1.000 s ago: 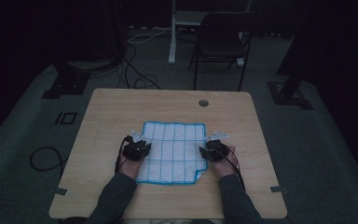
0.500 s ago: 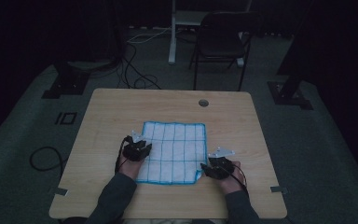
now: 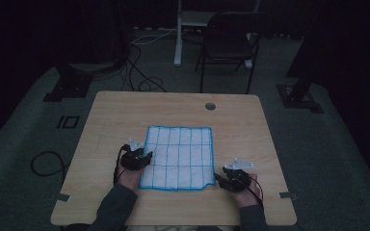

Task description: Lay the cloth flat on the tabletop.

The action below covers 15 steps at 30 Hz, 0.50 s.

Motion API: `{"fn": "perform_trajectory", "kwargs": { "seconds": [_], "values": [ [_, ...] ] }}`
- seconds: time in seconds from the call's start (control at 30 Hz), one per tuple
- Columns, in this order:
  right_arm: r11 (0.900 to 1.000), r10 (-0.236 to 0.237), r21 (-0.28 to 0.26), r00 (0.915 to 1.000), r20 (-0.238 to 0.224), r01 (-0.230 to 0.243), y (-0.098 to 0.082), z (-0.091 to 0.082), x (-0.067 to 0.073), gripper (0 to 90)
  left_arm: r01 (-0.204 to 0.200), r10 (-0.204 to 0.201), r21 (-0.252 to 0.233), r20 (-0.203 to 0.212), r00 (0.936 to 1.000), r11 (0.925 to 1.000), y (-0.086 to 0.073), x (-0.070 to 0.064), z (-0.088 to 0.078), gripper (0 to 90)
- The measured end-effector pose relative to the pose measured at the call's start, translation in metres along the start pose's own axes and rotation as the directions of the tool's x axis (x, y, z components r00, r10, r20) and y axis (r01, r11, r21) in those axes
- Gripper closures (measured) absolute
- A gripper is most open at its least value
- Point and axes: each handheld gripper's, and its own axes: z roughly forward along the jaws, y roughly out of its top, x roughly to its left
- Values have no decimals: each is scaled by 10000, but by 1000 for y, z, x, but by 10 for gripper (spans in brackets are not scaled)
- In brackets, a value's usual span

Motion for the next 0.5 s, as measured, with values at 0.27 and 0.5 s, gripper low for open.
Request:
{"fn": "perform_trajectory", "kwargs": {
  "seconds": [0.27,0.5],
  "values": [
    [9998,14,-198,9999,100,-12,1,1,-1,531,247,-247,108,12,9997,9996,-10,7,-10,539],
    [9992,176,-352,9994,285,-165,0,-1,-5,531,42,-41,134,-84,10000,9999,-14,8,-14,532]
  ]
}}
